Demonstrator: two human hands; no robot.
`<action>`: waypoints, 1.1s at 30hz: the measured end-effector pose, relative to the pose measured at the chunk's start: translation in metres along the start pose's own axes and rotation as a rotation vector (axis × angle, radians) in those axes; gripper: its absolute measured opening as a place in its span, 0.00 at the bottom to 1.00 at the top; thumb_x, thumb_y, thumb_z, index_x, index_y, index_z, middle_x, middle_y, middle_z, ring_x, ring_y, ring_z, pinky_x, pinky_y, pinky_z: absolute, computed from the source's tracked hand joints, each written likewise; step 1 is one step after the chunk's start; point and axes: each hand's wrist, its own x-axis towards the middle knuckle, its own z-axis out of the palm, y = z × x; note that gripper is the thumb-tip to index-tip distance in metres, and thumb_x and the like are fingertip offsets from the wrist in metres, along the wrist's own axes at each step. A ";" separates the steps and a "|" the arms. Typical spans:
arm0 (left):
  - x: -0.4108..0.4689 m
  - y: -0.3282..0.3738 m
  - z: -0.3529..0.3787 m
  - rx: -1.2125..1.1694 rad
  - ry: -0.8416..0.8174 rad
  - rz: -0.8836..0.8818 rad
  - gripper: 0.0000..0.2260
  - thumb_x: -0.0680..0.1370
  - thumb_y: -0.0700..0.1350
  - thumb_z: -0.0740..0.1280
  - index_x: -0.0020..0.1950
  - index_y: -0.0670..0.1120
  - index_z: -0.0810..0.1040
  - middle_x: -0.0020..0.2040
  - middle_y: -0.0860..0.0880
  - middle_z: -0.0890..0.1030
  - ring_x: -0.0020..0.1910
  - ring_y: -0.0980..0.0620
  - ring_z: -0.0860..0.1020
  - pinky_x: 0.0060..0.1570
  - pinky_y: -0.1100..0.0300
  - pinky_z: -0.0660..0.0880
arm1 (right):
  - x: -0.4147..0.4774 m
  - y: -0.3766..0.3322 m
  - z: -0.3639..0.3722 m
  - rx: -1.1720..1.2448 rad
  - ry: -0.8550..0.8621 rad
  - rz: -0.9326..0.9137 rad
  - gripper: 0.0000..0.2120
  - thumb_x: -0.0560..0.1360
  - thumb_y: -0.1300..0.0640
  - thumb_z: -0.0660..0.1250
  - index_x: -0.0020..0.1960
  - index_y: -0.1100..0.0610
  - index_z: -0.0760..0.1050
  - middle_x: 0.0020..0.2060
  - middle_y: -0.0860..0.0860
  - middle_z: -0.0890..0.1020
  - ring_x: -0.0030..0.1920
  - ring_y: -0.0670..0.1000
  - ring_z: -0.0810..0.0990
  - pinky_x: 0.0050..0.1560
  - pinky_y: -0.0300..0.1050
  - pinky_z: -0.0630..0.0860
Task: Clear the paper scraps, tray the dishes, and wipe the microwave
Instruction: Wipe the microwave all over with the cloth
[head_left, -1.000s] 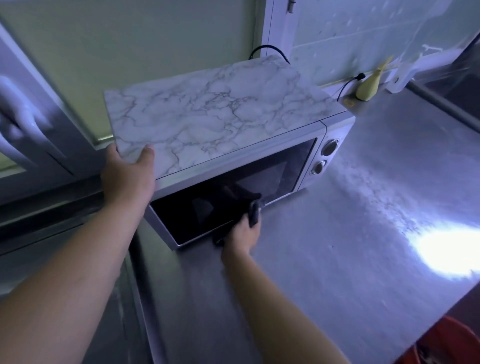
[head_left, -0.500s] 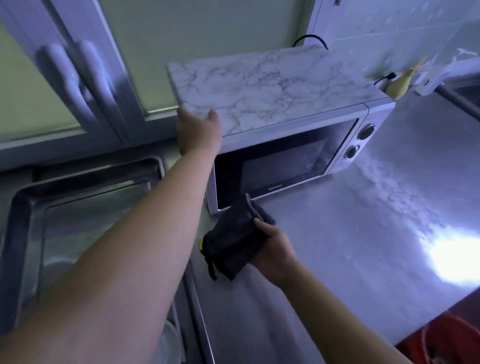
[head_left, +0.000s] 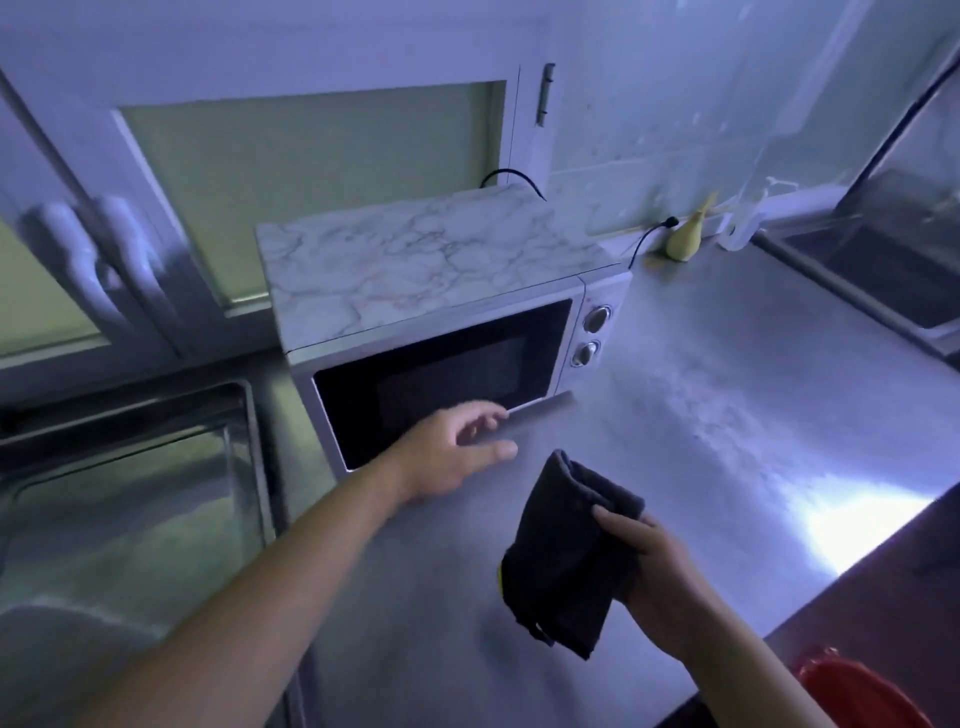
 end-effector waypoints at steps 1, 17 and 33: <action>-0.001 0.000 0.020 -0.083 -0.158 -0.087 0.23 0.70 0.56 0.75 0.64 0.58 0.77 0.61 0.55 0.79 0.64 0.56 0.76 0.66 0.60 0.72 | 0.004 -0.006 -0.010 0.019 -0.024 0.002 0.20 0.70 0.56 0.69 0.61 0.55 0.81 0.56 0.59 0.85 0.55 0.60 0.84 0.44 0.49 0.83; 0.068 0.079 0.172 -0.900 0.007 -0.156 0.26 0.74 0.35 0.72 0.71 0.38 0.71 0.66 0.35 0.77 0.65 0.38 0.76 0.62 0.48 0.74 | 0.083 -0.115 -0.153 0.191 -0.828 -0.145 0.30 0.74 0.55 0.73 0.71 0.68 0.68 0.64 0.66 0.77 0.63 0.64 0.78 0.60 0.56 0.77; 0.135 0.119 0.134 -0.082 0.729 -0.170 0.03 0.78 0.41 0.71 0.48 0.48 0.82 0.44 0.52 0.85 0.43 0.57 0.80 0.45 0.72 0.74 | 0.169 -0.136 -0.133 -0.039 0.081 -0.288 0.07 0.77 0.54 0.68 0.44 0.43 0.81 0.30 0.49 0.78 0.28 0.47 0.75 0.29 0.47 0.75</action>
